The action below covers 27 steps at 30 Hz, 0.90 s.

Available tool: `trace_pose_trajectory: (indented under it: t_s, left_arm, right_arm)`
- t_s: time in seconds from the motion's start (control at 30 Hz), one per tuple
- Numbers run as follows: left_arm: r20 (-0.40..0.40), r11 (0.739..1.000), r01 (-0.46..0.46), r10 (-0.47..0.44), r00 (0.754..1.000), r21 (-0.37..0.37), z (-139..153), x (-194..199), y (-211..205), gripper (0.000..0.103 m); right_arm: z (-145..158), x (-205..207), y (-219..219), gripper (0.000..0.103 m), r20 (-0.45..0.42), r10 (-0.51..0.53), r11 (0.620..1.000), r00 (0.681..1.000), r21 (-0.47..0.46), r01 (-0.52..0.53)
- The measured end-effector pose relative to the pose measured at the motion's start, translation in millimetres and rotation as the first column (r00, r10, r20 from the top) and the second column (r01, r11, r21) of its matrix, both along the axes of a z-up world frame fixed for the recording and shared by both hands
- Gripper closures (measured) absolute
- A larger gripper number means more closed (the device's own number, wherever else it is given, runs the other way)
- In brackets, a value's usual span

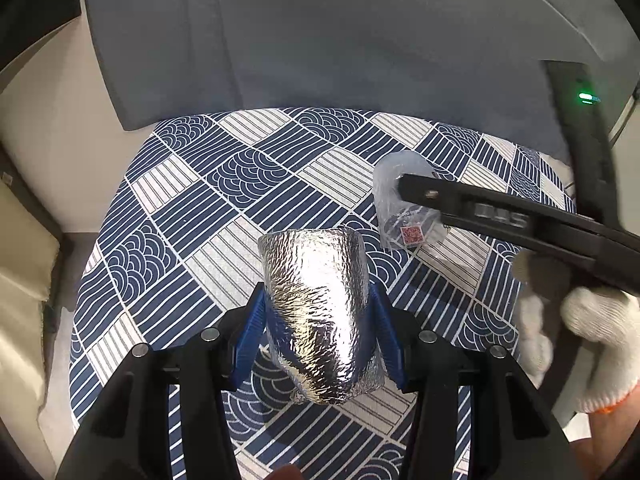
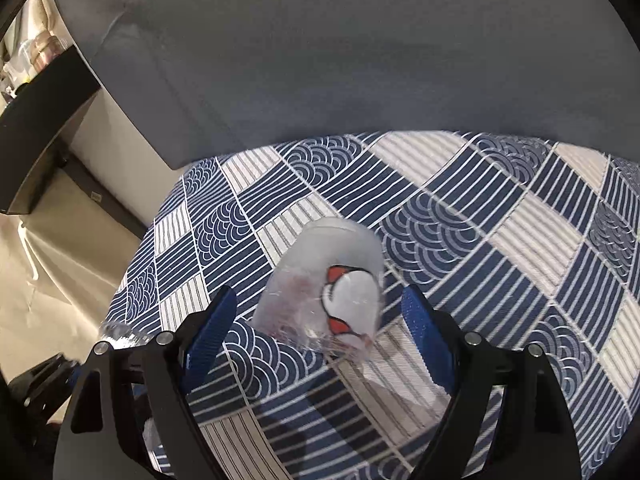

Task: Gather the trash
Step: 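Grasp the foil roll with the left tool while the right tool grasps the clear plastic cup, then carry the foil roll and clear cup with both tools over the bin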

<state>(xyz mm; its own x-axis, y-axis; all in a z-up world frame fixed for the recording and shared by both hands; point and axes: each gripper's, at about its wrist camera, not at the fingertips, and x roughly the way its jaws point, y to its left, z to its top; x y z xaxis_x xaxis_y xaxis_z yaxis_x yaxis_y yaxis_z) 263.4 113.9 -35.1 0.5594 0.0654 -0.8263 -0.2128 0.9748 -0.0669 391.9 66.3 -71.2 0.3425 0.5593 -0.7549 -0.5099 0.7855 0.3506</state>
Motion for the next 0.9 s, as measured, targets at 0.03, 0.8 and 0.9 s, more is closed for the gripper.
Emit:
trace_pose_trajectory:
  t_s: [0.03,0.8,0.9]
  left_arm:
    - [0.002,1.0,0.0,0.0,1.0,-0.002,1.0,-1.6,-0.3,0.054]
    - [0.013,0.999,0.006,-0.006,1.0,-0.049,10.3,-25.7,-1.4,0.054]
    - [0.005,0.999,0.019,-0.019,1.0,-0.048,8.8,-34.1,-8.9,0.054]
  right_arm:
    - [-3.4,1.1,4.8,0.019,-0.006,-0.005,1.0,1.0,-0.015,0.005]
    - [-13.2,-4.8,10.3,0.038,-0.006,-0.013,0.999,1.0,-0.05,0.012]
    - [-7.2,-17.3,0.0,0.038,-0.005,-0.01,0.999,1.0,-0.036,0.01]
